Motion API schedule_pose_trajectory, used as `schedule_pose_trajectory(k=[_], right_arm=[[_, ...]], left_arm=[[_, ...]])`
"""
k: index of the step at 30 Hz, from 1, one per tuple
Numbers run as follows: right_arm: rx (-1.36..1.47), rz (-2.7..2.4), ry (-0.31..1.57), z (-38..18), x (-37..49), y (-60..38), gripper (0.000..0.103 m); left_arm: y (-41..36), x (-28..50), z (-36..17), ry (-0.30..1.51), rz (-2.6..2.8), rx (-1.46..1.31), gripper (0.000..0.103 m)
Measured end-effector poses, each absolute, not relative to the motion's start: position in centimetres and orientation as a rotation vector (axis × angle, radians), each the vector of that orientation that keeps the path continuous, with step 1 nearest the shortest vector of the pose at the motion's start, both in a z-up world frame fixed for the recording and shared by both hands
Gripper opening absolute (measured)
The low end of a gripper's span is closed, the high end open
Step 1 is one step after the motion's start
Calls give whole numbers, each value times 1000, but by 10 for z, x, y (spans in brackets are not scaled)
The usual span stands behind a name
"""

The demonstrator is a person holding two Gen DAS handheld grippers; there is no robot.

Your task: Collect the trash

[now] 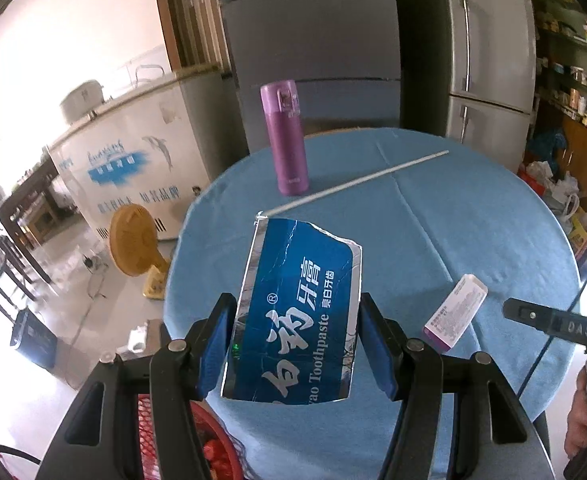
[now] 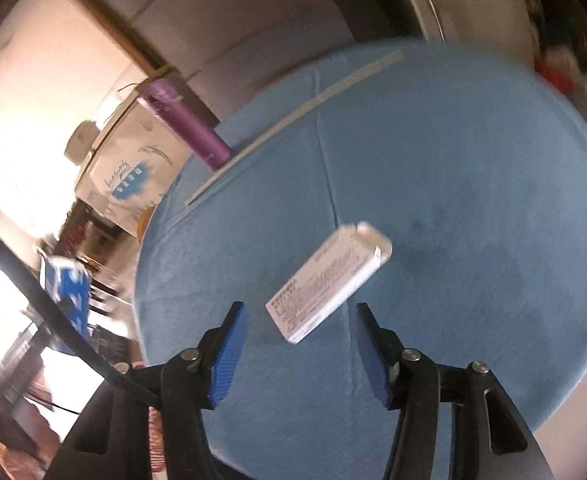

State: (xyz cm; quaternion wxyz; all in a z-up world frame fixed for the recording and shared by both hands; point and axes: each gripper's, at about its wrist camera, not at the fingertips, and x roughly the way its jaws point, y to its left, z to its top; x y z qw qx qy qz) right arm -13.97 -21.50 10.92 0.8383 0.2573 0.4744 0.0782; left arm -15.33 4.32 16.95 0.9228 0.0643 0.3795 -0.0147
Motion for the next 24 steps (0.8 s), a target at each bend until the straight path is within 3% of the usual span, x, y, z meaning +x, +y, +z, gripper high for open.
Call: schedule_pose_trajectory(k=[10, 24], right_arm=[[643, 111, 1197, 51, -91, -202, 59], [146, -102, 1192, 49, -31, -110, 66]], left_arm=[[51, -147, 151, 834, -52, 98, 62], [88, -149, 149, 823, 29, 72, 62]])
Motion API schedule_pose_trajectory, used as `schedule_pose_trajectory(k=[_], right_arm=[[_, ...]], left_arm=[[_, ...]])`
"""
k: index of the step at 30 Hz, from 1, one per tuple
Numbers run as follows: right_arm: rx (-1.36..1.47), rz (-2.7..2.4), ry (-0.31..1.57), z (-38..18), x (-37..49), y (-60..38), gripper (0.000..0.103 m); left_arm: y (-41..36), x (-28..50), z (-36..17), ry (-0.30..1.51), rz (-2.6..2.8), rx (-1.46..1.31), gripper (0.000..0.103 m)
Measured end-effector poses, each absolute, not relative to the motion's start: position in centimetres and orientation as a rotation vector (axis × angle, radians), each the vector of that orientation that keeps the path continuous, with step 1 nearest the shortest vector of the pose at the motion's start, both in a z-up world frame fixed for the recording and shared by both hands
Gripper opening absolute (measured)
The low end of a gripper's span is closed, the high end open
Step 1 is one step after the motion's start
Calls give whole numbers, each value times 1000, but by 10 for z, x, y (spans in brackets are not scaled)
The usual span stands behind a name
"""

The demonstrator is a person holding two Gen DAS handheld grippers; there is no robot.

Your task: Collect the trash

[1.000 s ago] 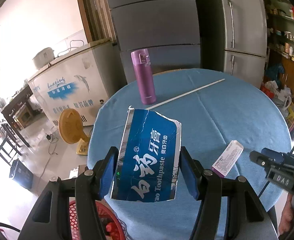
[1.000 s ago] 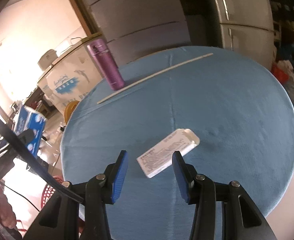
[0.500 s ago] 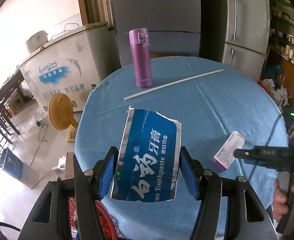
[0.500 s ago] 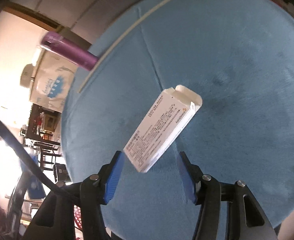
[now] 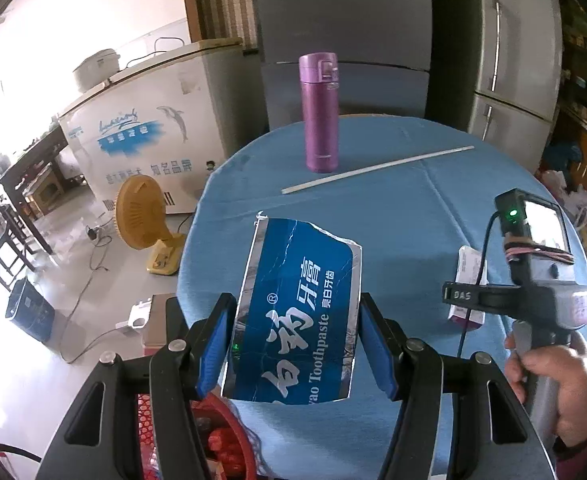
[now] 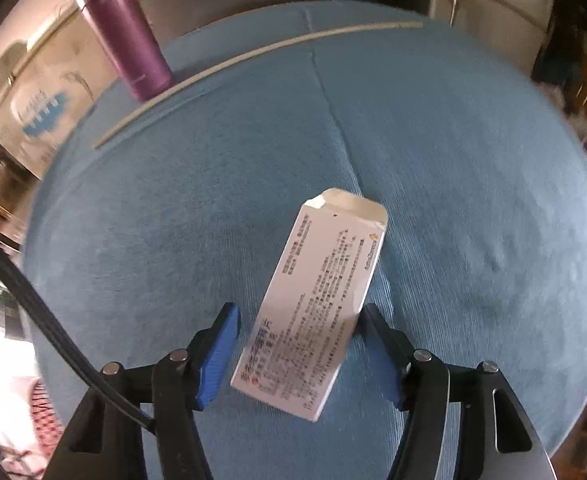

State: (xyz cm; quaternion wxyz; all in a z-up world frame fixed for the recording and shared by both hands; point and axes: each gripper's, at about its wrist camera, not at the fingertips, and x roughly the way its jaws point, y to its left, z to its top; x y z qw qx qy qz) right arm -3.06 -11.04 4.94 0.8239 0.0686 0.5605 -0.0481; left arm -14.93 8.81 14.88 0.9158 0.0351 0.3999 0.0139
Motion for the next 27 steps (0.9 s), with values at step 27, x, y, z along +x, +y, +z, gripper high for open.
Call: schedule_pose_trajectory(k=[27], right_arm=[[252, 307, 1025, 98, -106, -79, 51]], left_arm=[[131, -166, 146, 831, 137, 25, 62]])
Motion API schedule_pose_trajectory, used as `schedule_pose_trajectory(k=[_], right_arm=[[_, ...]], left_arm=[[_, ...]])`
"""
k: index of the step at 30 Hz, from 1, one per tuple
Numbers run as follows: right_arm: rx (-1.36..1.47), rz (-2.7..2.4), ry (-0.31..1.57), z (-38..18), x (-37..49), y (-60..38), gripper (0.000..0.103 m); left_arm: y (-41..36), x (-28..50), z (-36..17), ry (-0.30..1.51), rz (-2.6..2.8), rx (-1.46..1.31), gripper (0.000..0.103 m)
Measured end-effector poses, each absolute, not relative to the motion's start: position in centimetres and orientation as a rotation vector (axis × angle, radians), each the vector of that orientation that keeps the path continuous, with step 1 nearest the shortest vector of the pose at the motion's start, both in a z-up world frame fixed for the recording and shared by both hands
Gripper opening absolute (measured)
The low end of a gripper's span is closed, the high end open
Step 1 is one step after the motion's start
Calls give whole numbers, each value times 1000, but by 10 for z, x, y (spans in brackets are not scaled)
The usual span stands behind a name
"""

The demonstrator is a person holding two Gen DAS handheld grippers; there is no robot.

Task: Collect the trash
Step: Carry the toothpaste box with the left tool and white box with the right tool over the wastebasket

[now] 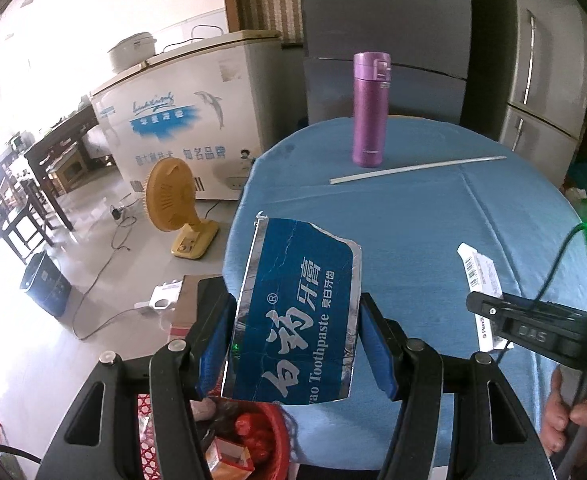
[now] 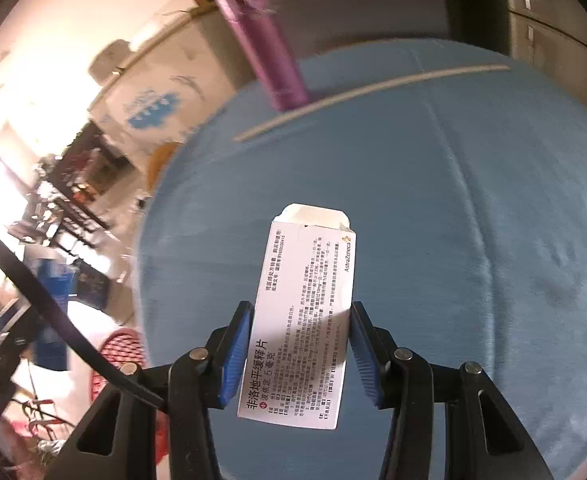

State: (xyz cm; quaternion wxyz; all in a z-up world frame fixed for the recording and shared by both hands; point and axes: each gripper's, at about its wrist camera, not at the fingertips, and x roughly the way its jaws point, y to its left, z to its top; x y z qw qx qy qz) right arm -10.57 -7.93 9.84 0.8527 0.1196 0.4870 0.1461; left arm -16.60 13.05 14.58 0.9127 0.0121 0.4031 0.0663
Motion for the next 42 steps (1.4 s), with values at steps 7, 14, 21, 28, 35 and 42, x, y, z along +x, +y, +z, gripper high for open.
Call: schedule_pose_trajectory(k=[7, 14, 21, 28, 35, 42], right_arm=[[235, 418, 929, 131, -131, -55, 51], [192, 498, 884, 147, -153, -35, 51], [173, 554, 894, 146, -158, -15, 51], [153, 596, 906, 143, -155, 5, 51], [124, 633, 916, 139, -146, 31, 51], [99, 664, 925, 137, -146, 50, 51]], left_arm=[[144, -170, 147, 823, 167, 2, 62], [153, -173, 149, 814, 188, -8, 62], [164, -178, 148, 816, 211, -18, 62], [178, -183, 145, 824, 244, -34, 62], [194, -186, 142, 832, 272, -48, 62], [211, -191, 138, 840, 300, -68, 62]])
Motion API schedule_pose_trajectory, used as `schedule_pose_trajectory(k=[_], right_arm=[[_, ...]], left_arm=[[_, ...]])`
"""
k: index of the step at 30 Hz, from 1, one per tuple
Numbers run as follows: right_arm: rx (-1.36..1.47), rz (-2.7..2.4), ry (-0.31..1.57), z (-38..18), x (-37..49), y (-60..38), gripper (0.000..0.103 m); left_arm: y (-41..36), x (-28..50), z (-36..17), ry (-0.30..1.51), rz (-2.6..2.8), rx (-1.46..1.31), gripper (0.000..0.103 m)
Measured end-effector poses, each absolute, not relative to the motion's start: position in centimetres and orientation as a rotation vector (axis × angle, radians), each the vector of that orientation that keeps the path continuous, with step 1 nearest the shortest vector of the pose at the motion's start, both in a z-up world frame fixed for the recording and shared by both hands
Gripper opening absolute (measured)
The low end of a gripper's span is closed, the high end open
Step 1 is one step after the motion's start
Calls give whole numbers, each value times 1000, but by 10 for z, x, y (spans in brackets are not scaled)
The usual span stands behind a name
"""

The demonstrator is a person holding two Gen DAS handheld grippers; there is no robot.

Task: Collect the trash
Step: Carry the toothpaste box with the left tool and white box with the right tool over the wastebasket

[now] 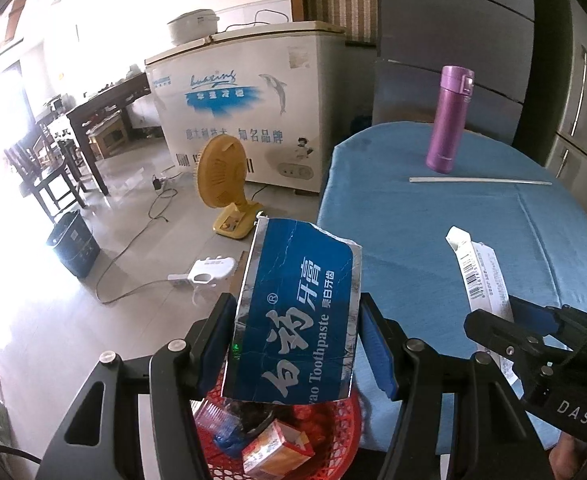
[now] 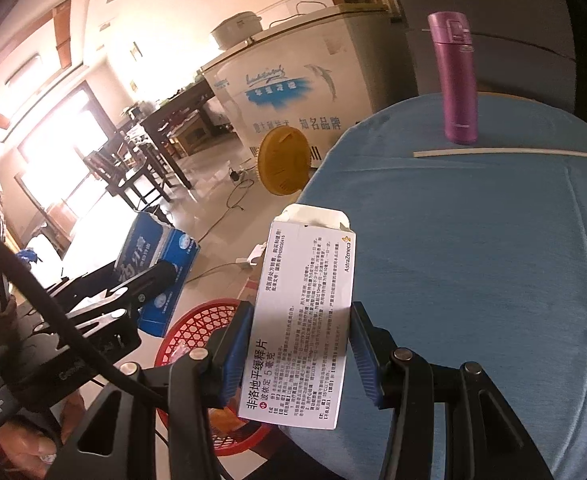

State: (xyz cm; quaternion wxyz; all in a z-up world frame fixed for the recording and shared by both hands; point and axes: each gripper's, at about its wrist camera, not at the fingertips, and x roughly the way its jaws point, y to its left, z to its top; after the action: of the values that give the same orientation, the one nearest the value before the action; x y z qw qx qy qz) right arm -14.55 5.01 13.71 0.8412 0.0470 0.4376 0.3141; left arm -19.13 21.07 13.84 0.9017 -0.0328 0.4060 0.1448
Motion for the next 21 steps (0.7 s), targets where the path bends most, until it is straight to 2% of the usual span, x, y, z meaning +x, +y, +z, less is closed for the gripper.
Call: schedule_pose_trajectory(k=[21], right_arm=[[58, 746, 946, 131, -146, 94, 51]], left_arm=[[248, -207, 123, 872, 369, -106, 62]])
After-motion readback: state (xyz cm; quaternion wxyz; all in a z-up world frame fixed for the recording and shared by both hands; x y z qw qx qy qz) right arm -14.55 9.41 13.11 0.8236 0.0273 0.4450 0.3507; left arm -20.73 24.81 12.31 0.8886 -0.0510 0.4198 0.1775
